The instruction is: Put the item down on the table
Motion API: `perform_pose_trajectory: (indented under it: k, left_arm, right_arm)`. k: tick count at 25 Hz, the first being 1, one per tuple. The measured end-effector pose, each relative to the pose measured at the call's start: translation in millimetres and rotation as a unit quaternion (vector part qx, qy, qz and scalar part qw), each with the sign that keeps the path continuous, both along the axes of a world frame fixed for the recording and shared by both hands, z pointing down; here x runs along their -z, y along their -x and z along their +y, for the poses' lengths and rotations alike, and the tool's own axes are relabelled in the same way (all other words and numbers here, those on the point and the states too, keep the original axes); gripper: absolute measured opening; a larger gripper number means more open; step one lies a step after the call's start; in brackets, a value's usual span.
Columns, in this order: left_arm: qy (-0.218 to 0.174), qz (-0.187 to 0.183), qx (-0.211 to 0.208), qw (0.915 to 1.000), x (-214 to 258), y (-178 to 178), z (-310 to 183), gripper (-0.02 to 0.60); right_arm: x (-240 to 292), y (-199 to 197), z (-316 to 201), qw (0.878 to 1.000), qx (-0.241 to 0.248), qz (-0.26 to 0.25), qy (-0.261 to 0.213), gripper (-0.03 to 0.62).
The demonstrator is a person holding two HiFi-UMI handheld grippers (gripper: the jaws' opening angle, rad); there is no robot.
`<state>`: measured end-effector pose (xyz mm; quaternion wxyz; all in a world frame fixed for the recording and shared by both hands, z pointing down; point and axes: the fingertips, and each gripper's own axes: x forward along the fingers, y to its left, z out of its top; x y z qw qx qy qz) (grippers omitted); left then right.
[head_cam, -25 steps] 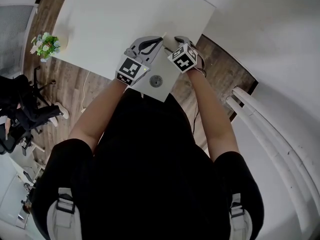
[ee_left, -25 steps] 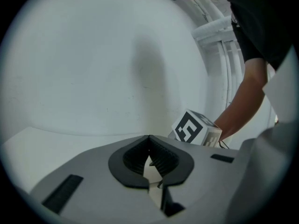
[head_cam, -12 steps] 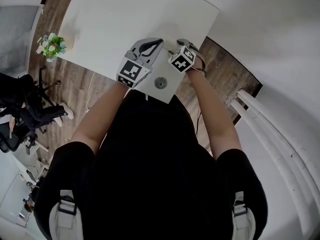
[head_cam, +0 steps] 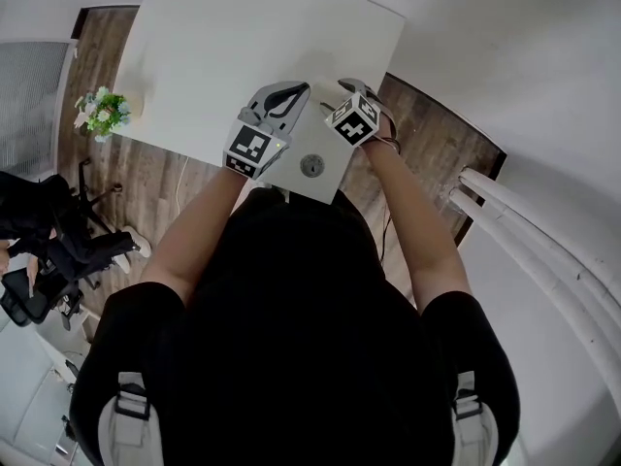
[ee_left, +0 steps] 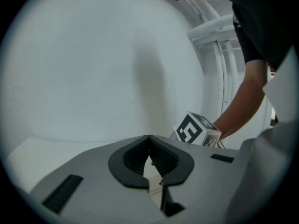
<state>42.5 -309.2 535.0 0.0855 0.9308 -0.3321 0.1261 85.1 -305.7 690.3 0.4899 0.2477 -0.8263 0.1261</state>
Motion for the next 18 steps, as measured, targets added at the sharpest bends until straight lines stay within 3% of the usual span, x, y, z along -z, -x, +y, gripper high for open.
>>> perform_pose_trajectory:
  k: [5,9,14,18]
  left_arm:
    - [0.000,0.007,-0.013,0.9999,17.1,2.5,9.1,-0.006]
    - [-0.009,0.014,-0.023,0.9996,34.1,10.6,19.9,-0.006]
    - [-0.020,0.029,-0.042,0.9985,59.6,26.1,38.9,-0.006]
    - [-0.024,0.040,-0.060,0.9972,75.4,37.7,61.8,-0.006]
  right_arm:
    - [50.8,-1.2,9.0,0.997,-0.039,-0.058,-0.035,0.278]
    - [88.4,0.0,23.3,0.988,-0.079,-0.114,-0.071,0.278]
    - [139.7,8.7,48.6,0.960,-0.148,-0.215,-0.107,0.262]
    - [176.5,17.2,73.8,0.939,-0.178,-0.260,-0.139,0.253]
